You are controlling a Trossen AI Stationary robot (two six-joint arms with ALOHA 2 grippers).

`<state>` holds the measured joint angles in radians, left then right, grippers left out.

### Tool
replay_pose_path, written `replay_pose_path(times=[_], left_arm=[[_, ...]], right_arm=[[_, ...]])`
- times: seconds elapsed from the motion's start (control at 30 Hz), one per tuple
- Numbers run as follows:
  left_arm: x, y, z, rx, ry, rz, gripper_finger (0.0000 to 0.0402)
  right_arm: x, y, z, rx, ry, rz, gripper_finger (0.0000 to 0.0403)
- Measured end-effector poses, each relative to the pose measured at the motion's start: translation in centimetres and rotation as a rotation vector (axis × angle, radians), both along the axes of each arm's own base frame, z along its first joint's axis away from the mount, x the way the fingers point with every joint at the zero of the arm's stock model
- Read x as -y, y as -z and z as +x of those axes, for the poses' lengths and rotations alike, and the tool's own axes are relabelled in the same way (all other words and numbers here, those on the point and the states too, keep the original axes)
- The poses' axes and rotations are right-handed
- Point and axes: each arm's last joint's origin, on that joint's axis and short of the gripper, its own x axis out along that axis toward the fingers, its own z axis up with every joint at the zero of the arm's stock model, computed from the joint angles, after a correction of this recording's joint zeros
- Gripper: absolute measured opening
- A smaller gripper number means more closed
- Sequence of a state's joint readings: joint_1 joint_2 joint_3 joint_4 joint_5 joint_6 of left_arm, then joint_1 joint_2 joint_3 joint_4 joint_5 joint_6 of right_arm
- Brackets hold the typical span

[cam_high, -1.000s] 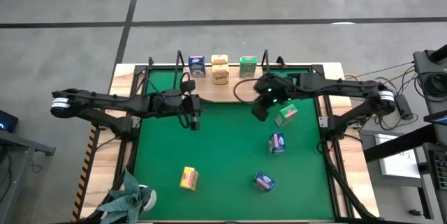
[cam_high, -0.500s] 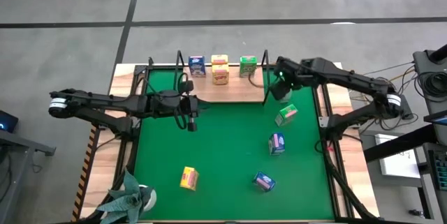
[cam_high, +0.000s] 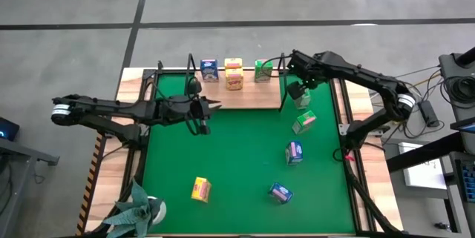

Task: Stack cereal on shelf
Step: Put the top green cereal box on the shelf aligned with the other green cereal box

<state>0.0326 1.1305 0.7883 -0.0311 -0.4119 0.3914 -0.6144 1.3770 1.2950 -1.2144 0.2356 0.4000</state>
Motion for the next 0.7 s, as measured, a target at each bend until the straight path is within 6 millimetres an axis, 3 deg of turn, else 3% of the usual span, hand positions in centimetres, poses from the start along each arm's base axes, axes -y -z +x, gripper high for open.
replay_pose_path(times=[0.43,0.7], left_arm=[[0.0,0.4,-0.2,-0.044,-0.004,-0.011,0.0038],[0.0,0.4,-0.2,-0.041,-0.006,-0.015,0.0039]], right_arm=[[0.3,3.2,0.5,-0.055,-0.001,0.051,0.0269],[0.4,3.6,0.6,-0.036,-0.008,0.043,0.0233]])
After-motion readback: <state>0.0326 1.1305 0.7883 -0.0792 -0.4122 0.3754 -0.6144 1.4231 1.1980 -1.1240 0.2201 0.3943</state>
